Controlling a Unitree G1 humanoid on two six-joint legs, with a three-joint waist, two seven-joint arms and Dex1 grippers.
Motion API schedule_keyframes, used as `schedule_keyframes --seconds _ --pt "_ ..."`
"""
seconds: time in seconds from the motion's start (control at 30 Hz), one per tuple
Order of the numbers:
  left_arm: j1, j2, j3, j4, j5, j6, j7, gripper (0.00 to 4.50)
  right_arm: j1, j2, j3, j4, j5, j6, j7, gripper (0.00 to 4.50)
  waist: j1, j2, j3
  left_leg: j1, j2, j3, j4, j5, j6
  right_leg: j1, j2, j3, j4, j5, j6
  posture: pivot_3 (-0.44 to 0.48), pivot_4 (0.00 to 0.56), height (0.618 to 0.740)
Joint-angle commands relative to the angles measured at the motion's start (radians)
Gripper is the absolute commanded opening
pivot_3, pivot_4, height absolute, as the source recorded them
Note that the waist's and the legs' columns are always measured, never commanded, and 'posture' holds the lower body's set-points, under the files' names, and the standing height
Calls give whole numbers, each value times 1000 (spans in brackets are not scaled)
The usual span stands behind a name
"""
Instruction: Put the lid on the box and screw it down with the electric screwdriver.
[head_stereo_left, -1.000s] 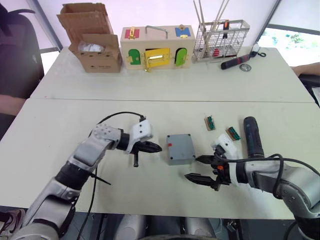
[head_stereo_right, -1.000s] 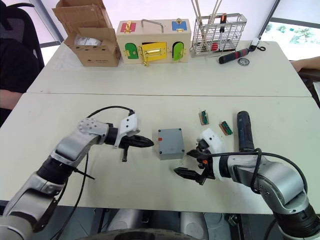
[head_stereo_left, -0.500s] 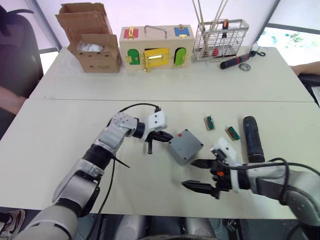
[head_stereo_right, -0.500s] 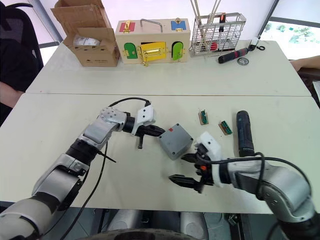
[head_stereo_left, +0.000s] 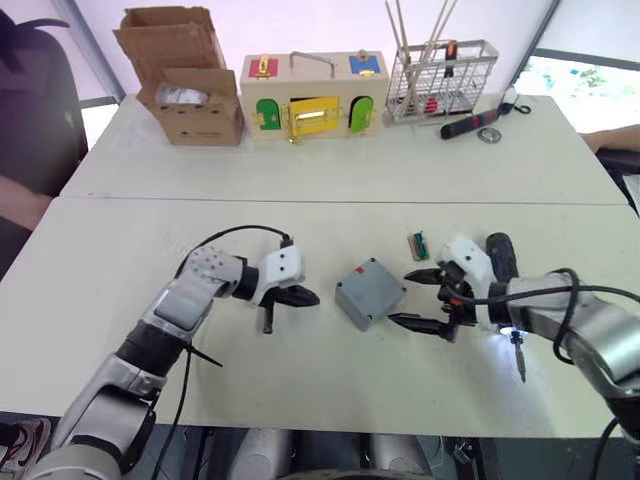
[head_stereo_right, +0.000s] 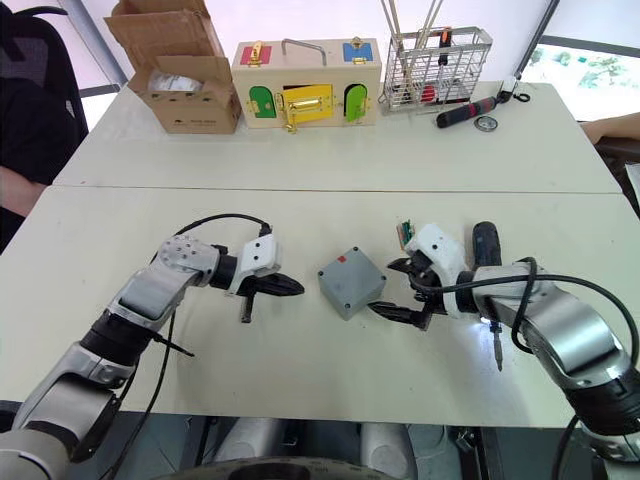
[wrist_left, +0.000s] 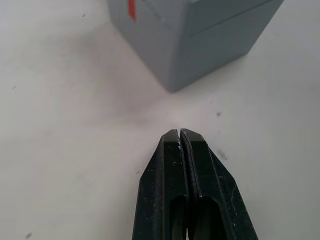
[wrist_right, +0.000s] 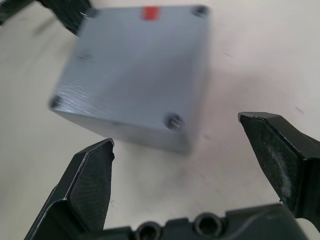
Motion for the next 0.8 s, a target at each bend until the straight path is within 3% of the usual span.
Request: schedule_keyframes --seconds 0.03,0.2,0.6,0.8 --pt "-12 -32 -12 -37 -1 13 27 0 -11 15 24 -6 -5 -26 51 4472 -1 0 0 0 0 0 0 0 0 0 0 0 0 0 0 0 150 740" --pt "-6 -54 -8 -62 -8 36 52 0 27 11 21 -59 26 11 84 4472 -3 0 0 0 0 0 0 0 0 -1 0 0 0 0 0 0 150 740" --pt "-27 -57 -3 -24 -4 15 76 0 83 63 -12 -152 49 107 4 4472 -1 0 0 0 0 0 0 0 0 0 -1 0 0 0 0 0 150 740" --pt "-42 -37 20 -1 -14 15 66 0 83 -10 -79 -140 32 122 21 4472 -1 0 0 0 0 0 0 0 -1 0 -1 0 0 0 0 0 150 740"
